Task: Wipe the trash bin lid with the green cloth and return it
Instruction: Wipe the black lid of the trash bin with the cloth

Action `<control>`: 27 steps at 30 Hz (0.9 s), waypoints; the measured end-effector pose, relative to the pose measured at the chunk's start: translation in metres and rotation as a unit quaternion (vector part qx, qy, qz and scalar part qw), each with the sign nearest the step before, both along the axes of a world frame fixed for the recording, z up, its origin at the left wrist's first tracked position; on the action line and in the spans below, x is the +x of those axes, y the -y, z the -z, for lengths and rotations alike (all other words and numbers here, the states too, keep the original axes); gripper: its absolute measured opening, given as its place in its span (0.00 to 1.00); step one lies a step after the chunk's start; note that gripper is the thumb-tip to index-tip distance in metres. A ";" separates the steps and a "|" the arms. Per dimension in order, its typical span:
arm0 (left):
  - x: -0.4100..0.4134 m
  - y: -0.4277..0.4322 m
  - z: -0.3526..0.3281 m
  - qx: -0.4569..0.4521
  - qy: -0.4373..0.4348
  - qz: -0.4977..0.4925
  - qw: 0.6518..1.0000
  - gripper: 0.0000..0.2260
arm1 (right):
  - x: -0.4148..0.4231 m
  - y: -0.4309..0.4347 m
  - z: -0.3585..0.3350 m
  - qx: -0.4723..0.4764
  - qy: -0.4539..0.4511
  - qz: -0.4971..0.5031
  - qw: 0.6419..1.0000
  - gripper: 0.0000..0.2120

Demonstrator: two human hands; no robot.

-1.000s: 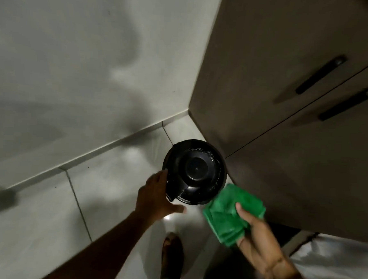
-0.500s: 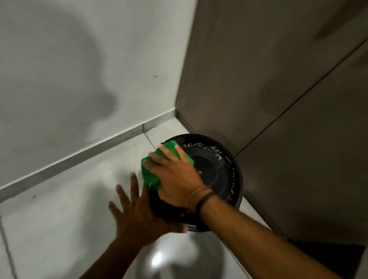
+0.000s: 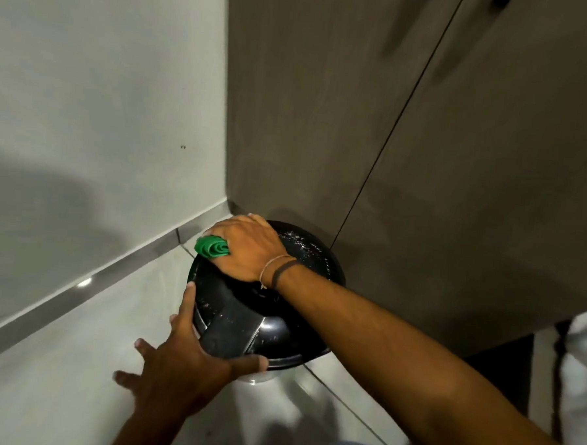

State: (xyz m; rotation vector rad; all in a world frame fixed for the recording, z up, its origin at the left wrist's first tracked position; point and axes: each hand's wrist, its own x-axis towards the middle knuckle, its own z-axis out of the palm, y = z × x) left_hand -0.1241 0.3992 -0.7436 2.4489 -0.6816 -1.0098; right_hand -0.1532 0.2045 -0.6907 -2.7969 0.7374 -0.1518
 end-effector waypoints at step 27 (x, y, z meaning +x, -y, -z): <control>-0.004 -0.007 -0.008 -0.017 0.024 0.050 0.998 0.77 | -0.163 -0.068 0.050 0.100 0.239 0.362 0.896 0.31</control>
